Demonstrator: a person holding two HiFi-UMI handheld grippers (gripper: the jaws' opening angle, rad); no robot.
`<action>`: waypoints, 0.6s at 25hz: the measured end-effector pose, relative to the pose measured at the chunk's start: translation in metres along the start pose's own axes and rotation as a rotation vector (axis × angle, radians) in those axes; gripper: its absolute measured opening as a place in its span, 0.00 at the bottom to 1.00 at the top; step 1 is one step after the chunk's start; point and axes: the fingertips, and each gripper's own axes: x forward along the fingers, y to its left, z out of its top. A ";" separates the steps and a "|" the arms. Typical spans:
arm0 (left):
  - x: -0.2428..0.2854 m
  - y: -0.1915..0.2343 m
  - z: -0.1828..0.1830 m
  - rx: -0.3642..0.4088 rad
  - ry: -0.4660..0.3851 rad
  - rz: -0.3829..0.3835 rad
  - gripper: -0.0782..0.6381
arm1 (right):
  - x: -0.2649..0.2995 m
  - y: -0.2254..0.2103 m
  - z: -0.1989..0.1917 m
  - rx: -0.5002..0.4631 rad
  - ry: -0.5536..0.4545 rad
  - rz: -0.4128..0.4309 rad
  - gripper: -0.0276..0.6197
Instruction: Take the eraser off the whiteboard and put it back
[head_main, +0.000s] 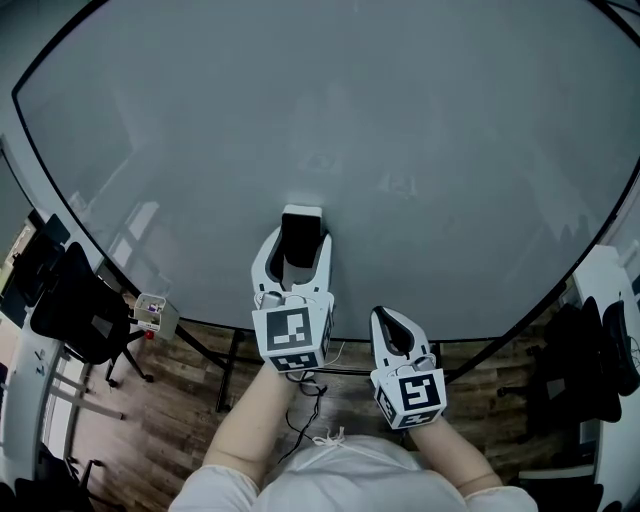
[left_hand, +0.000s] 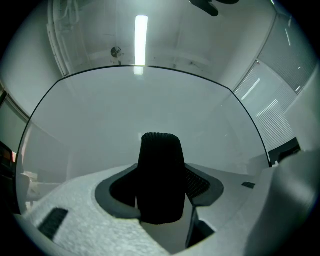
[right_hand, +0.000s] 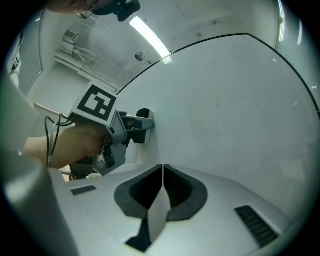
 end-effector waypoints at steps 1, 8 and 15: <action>0.000 0.000 0.000 -0.005 -0.004 -0.004 0.48 | 0.000 0.000 0.000 0.000 -0.001 0.000 0.09; -0.004 0.000 -0.001 -0.006 -0.029 -0.014 0.48 | 0.002 0.005 -0.006 -0.003 0.018 0.010 0.09; -0.026 -0.004 0.011 -0.039 -0.070 -0.029 0.49 | 0.000 0.012 -0.004 -0.008 0.011 0.019 0.09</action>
